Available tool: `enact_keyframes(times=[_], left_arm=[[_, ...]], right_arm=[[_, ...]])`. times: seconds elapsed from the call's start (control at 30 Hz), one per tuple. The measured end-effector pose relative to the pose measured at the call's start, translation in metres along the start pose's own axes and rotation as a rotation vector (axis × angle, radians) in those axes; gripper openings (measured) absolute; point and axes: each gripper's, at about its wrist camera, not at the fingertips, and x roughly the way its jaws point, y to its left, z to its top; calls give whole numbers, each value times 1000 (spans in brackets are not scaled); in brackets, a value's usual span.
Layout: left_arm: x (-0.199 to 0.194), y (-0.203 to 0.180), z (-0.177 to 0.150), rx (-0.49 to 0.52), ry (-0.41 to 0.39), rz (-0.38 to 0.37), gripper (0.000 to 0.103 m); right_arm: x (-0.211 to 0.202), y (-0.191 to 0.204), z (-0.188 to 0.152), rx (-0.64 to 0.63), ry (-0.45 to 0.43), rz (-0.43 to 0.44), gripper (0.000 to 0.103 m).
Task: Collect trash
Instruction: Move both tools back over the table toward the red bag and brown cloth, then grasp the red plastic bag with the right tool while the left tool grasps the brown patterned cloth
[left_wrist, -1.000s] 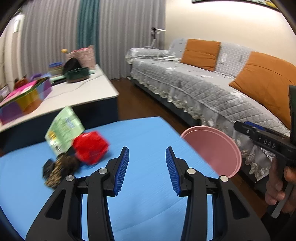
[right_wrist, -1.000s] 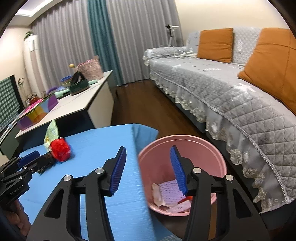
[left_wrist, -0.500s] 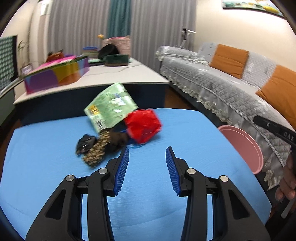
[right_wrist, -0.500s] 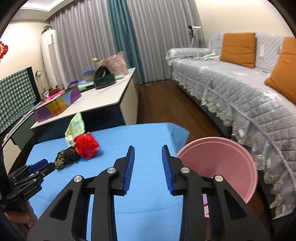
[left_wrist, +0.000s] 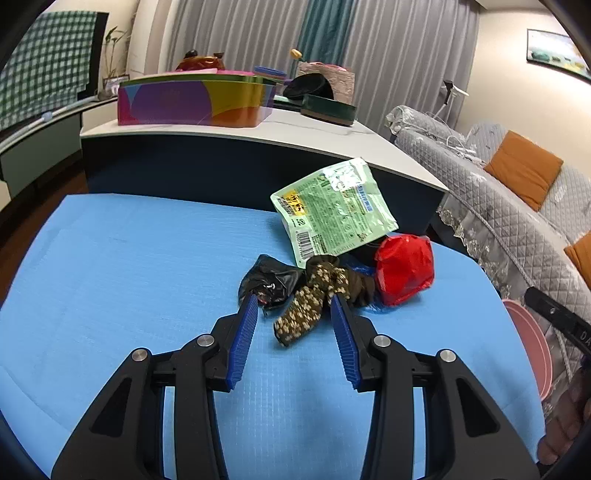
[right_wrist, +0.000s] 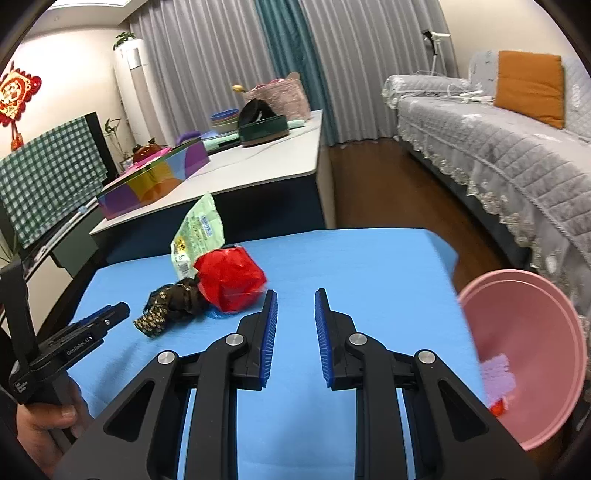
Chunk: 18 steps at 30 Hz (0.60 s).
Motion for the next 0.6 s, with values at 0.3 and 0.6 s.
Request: enact_keyframes(times=[0.3, 0.6], left_arm=[[19, -12, 4, 37, 0, -53, 43], [46, -20, 4, 30, 49, -97, 43]], right_arm=[[51, 16, 8, 19, 44, 75, 31], [91, 26, 14, 12, 95, 133, 56]])
